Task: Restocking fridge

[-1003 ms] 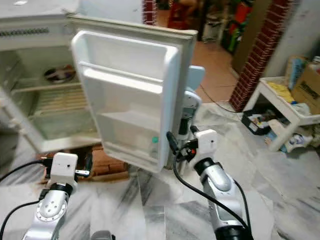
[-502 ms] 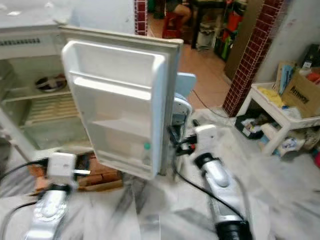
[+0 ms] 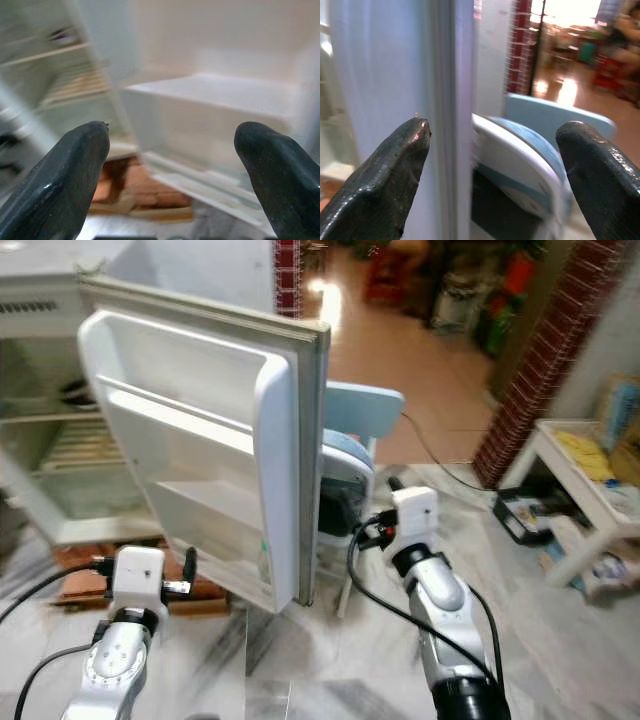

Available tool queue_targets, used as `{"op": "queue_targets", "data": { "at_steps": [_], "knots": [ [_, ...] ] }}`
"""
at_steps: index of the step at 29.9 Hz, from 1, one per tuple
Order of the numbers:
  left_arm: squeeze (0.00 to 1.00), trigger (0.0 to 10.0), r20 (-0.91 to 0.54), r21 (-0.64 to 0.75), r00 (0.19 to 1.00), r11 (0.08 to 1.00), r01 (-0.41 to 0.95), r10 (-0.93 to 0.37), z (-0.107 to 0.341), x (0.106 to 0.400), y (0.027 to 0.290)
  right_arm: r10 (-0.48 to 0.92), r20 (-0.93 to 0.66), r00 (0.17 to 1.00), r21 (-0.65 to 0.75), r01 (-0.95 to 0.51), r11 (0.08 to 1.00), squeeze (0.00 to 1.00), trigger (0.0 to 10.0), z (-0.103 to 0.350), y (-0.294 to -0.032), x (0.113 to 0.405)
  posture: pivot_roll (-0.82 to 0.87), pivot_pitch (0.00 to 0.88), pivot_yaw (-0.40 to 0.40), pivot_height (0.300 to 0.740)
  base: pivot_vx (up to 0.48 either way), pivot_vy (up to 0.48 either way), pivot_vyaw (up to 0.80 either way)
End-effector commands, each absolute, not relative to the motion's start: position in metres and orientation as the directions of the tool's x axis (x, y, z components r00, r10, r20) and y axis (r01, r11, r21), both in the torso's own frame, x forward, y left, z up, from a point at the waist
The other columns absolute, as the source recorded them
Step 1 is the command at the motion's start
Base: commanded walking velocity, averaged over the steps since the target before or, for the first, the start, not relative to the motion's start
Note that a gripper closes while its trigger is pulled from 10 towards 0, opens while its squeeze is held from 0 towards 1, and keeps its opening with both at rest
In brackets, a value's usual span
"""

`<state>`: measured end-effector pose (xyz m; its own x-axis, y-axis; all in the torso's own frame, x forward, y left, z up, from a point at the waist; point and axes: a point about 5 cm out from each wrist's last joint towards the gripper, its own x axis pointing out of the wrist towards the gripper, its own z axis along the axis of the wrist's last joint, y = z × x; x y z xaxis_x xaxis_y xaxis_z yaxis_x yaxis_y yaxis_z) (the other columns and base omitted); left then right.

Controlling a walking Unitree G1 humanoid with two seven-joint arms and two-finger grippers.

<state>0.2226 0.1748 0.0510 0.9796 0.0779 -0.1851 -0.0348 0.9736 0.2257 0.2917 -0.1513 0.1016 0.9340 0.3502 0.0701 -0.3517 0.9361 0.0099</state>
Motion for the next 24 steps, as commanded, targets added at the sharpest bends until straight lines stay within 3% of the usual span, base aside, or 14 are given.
{"op": "queue_targets", "data": {
  "at_steps": [1, 8, 16, 21, 24],
  "knots": [
    [0.00, 10.0, -0.223, 0.228, 0.968, 0.972, -0.059, 0.111, 0.045, 0.216, 0.182, 0.388, 0.074, 0.919, 0.012, -0.390, 0.921, 0.00, 10.0, 0.102, -0.140, 0.293, 0.13, 0.000, -0.036, 0.740, 0.000, 0.000, 0.76],
    [0.00, 10.0, -0.285, 0.238, 0.952, 0.970, -0.042, 0.111, 0.035, 0.207, 0.180, 0.393, 0.047, 0.918, 0.013, -0.394, 0.919, 0.00, 10.0, 0.109, -0.121, 0.316, 0.15, 0.000, -0.041, 0.740, 0.000, 0.000, 0.75],
    [0.00, 10.0, -0.282, 0.248, 0.950, 0.967, -0.060, 0.131, 0.037, 0.210, 0.186, 0.334, -0.048, 0.941, -0.002, -0.335, 0.942, 0.00, 10.0, 0.112, -0.098, 0.342, 0.18, 0.000, -0.050, 0.740, 0.000, 0.000, 0.00],
    [0.00, 10.0, -0.290, 0.253, 0.947, 0.965, -0.066, 0.141, 0.037, 0.210, 0.188, 0.253, -0.115, 0.961, 0.097, -0.243, 0.965, 0.00, 10.0, 0.117, -0.087, 0.357, 0.18, 0.000, -0.051, 0.740, 0.000, 0.000, 0.00],
    [0.00, 10.0, -0.293, 0.252, 0.947, 0.966, -0.053, 0.129, 0.036, 0.211, 0.185, 0.302, -0.095, 0.949, 0.213, -0.277, 0.937, 0.00, 10.0, 0.125, -0.070, 0.360, 0.18, 0.000, -0.050, 0.740, 0.000, 0.000, 0.00]
  ]
}}
